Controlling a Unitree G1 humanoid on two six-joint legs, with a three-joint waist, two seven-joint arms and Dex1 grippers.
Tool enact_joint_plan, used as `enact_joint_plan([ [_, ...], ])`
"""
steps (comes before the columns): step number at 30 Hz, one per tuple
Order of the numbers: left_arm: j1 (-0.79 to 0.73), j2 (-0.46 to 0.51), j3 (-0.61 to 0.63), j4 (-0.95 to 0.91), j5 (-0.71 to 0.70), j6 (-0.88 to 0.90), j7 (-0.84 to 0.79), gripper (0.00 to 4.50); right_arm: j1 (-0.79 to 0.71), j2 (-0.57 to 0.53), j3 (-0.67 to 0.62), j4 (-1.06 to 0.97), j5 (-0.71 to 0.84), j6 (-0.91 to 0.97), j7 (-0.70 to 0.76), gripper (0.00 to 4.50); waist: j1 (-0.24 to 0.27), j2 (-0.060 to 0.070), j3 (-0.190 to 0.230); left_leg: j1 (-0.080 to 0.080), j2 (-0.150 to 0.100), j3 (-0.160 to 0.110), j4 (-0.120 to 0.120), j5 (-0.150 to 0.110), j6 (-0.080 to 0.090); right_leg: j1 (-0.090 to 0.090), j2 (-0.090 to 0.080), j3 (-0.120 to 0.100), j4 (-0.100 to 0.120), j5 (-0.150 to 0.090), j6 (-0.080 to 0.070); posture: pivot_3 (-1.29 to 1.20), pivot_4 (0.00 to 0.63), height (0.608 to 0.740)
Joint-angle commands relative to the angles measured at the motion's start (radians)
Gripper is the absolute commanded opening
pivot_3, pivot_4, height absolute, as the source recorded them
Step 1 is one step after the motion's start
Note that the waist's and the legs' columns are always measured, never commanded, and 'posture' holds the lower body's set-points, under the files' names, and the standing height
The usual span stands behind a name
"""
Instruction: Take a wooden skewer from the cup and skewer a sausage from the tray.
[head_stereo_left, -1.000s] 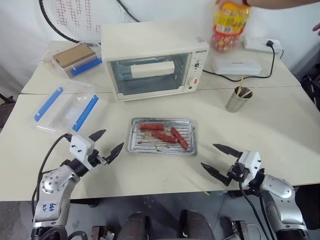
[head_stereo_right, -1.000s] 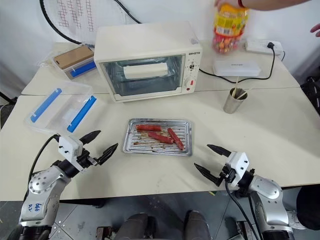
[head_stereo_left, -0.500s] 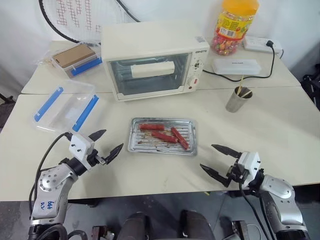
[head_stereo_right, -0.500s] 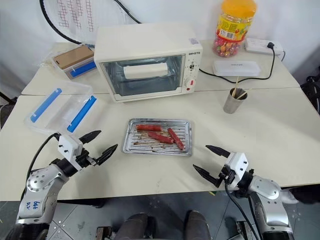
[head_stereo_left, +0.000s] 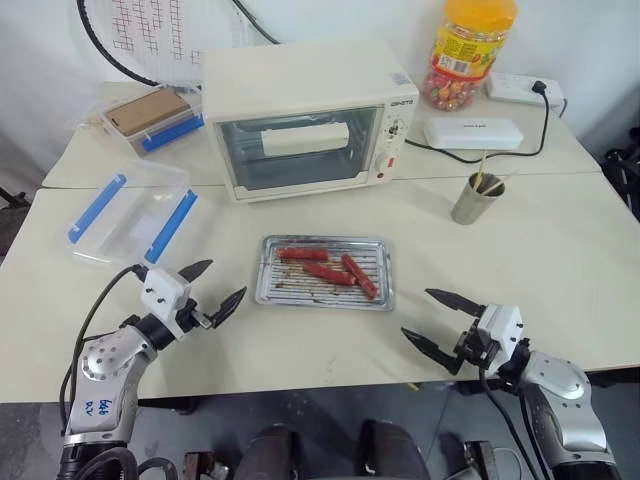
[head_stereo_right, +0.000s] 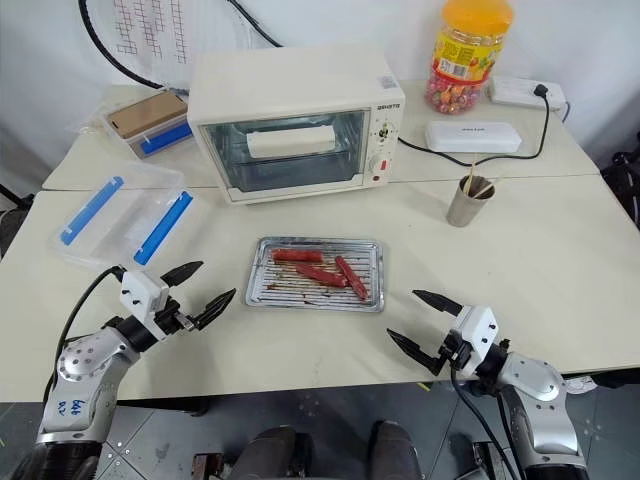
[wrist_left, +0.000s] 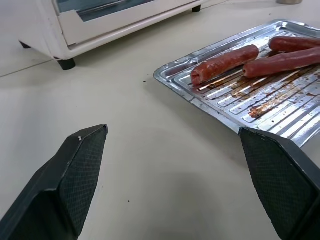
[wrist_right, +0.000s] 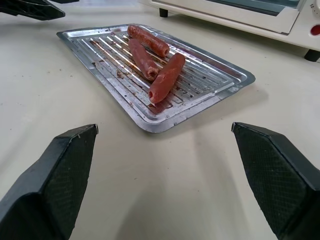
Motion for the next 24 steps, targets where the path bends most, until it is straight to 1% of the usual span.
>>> enact_joint_plan([
  [1,0.010,0.011,0.007,-0.003,0.004,-0.025,-0.007,4.47,0.001,0.002,-0.004,-0.010,0.027,-0.006,0.014,4.50,0.000,0.000,0.000,0.000,0.000,0.000,0.000,0.000,0.000,0.000,0.000,0.000,0.000,0.000,0.000,0.00,0.150,0.740],
  [24,0.028,0.019,0.019,-0.008,0.005,-0.032,-0.008,4.47,-0.055,0.024,-0.001,0.021,0.013,-0.015,0.003,4.50,-0.002,0.000,0.000,0.000,0.000,0.000,0.000,0.000,0.000,0.000,0.000,0.000,0.000,0.000,0.000,0.00,0.150,0.740],
])
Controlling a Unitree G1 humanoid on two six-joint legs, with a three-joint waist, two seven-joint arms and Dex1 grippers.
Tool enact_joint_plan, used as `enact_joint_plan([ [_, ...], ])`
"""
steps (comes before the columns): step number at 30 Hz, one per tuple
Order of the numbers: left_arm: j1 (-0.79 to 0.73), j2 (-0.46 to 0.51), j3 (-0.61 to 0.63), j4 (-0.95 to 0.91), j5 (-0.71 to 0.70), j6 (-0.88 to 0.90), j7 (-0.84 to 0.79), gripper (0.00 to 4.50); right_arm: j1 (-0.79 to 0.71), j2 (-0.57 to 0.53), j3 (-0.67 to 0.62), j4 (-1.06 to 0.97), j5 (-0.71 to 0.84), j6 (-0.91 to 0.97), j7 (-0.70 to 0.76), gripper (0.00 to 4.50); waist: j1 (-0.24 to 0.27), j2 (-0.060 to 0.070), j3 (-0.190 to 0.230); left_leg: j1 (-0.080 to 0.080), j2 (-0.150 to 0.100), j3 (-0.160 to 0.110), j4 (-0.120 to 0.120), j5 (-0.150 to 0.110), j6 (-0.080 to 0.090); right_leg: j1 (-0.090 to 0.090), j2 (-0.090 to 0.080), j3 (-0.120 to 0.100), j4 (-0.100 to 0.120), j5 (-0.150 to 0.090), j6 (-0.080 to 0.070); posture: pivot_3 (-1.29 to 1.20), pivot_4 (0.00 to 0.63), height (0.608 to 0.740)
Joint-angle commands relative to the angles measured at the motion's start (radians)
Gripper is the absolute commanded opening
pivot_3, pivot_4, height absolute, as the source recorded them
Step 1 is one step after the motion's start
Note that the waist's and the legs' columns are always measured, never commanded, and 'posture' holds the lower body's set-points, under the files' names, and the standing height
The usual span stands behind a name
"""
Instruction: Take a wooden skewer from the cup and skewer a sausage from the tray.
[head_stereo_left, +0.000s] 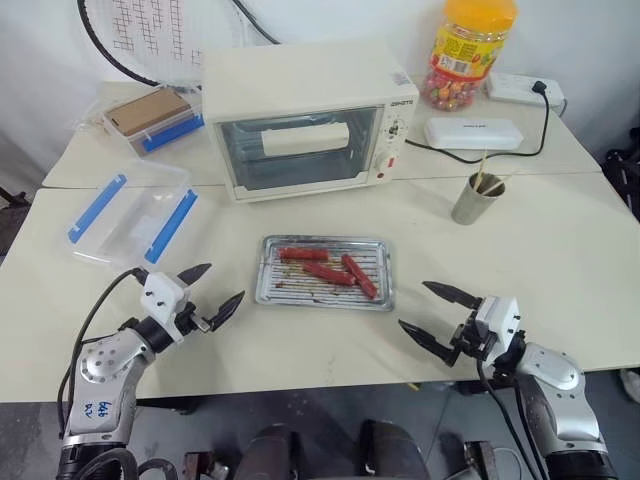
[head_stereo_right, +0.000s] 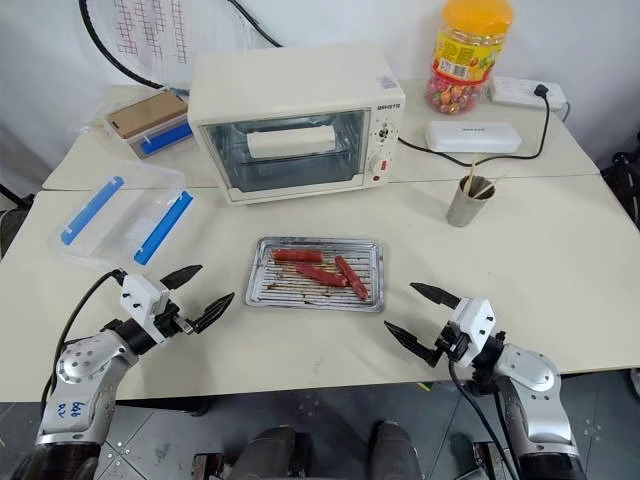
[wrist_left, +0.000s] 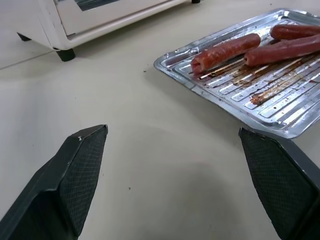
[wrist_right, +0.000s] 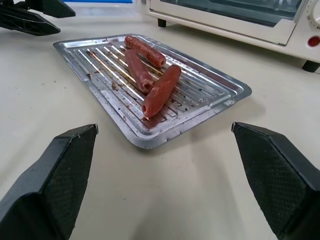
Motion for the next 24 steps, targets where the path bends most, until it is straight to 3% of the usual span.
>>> enact_joint_plan([
  [1,0.017,0.012,0.017,-0.037,-0.006,-0.014,-0.001,4.47,-0.002,0.010,-0.006,-0.013,0.014,-0.013,-0.011,4.50,-0.001,0.000,0.000,0.000,0.000,0.000,0.000,0.000,0.000,0.000,0.000,0.000,0.000,0.000,0.000,0.00,0.150,0.740],
  [6,0.016,0.013,0.016,-0.036,-0.007,-0.014,0.000,4.47,-0.004,0.015,-0.010,-0.012,0.018,-0.012,-0.015,4.50,-0.003,0.001,0.000,-0.001,-0.002,-0.008,-0.001,0.000,0.001,0.006,-0.003,-0.008,-0.001,0.000,0.000,0.00,0.150,0.740],
  [10,0.012,0.012,0.016,-0.037,-0.006,-0.015,0.003,4.47,-0.016,0.013,-0.015,0.002,0.004,-0.025,-0.022,4.50,-0.017,0.003,0.001,0.004,-0.022,-0.056,-0.009,0.010,0.006,0.037,-0.021,-0.052,-0.007,0.000,0.000,0.00,0.150,0.740],
  [13,0.012,0.011,0.016,-0.036,-0.006,-0.017,0.003,4.47,-0.021,0.011,-0.013,0.008,0.004,-0.027,-0.017,4.50,0.001,0.003,0.001,0.006,-0.027,-0.067,-0.008,0.012,0.005,0.034,-0.022,-0.043,0.005,0.000,0.001,0.00,0.150,0.740],
  [17,0.008,0.011,0.015,-0.031,-0.005,-0.019,0.001,4.47,-0.025,0.008,-0.011,0.010,0.004,-0.027,-0.011,4.50,0.010,0.004,0.002,0.005,-0.027,-0.066,-0.008,0.011,0.004,0.035,-0.015,-0.024,-0.003,0.000,0.001,0.00,0.150,0.740],
  [24,0.001,0.005,0.002,-0.027,-0.002,-0.023,-0.001,4.47,-0.019,0.003,-0.009,-0.020,0.014,-0.004,-0.008,4.50,0.009,0.004,0.002,0.005,-0.024,-0.054,-0.009,0.011,0.003,0.034,-0.014,-0.021,-0.012,0.000,0.001,0.00,0.150,0.740],
])
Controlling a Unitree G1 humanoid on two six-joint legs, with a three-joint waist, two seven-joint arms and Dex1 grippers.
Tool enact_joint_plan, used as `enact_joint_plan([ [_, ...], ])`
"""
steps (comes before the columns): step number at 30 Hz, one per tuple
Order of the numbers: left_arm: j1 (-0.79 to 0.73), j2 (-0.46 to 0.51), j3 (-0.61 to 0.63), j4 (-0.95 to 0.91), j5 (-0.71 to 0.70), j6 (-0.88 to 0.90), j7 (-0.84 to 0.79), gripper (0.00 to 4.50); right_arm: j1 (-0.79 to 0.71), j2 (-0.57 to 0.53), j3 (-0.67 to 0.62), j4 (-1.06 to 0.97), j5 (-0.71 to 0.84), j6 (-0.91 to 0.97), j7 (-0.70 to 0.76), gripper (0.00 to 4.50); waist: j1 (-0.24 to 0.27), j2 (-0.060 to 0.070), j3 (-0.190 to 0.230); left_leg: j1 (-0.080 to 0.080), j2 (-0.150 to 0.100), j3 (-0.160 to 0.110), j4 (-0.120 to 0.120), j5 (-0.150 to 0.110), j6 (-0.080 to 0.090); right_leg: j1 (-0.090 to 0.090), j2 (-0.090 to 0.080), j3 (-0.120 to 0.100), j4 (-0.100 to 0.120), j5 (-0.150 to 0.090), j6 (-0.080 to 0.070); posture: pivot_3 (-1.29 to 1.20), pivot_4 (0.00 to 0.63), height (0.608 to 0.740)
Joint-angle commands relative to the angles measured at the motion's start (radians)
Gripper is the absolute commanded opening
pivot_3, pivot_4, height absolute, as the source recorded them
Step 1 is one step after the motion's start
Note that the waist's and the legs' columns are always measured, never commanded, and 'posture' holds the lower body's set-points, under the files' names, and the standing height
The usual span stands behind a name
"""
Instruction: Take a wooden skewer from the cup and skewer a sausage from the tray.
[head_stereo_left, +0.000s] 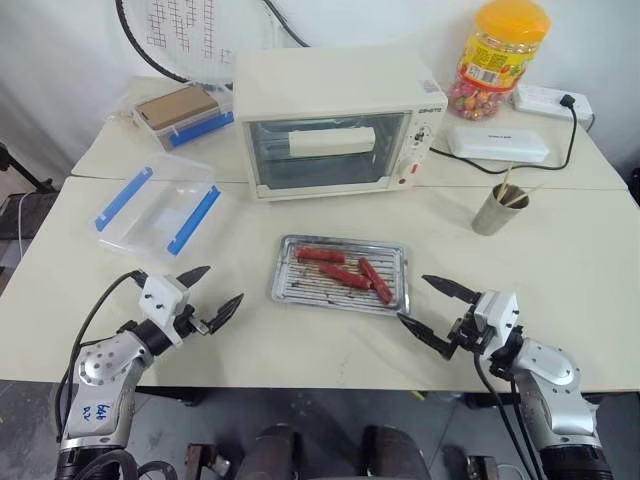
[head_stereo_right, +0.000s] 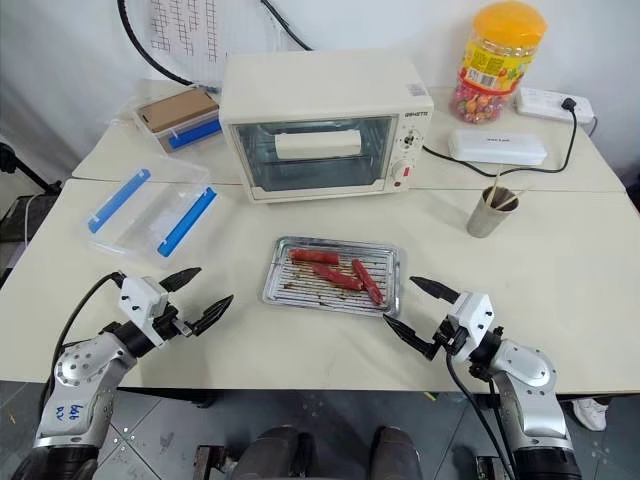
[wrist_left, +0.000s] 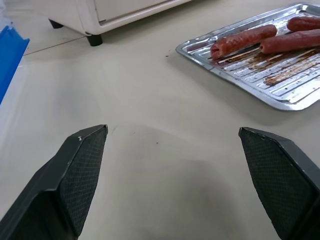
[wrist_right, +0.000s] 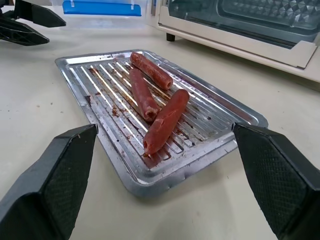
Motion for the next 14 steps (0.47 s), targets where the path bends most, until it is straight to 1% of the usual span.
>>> enact_joint_plan([
  [1,-0.005,0.004,0.001,-0.026,-0.002,-0.020,-0.002,4.47,0.010,-0.014,-0.006,-0.040,0.015,0.001,0.003,4.50,-0.001,0.000,0.000,0.000,0.000,0.001,0.000,0.000,0.000,0.000,0.000,0.000,0.000,0.000,0.000,0.00,0.150,0.740],
  [7,-0.014,0.011,-0.003,-0.015,-0.001,-0.019,-0.014,4.47,0.020,-0.025,-0.004,-0.091,0.034,0.036,0.013,4.50,0.000,0.000,0.000,0.000,0.002,0.003,0.000,0.000,0.000,-0.001,0.001,0.000,0.000,0.000,0.000,0.00,0.150,0.740],
  [14,-0.034,0.021,-0.015,-0.027,0.004,0.013,-0.028,4.47,0.038,-0.050,-0.011,-0.092,0.040,0.038,0.048,4.50,0.006,0.000,0.000,0.000,0.002,0.003,0.000,0.000,-0.001,-0.001,0.001,0.000,-0.001,0.000,0.000,0.00,0.150,0.740],
])
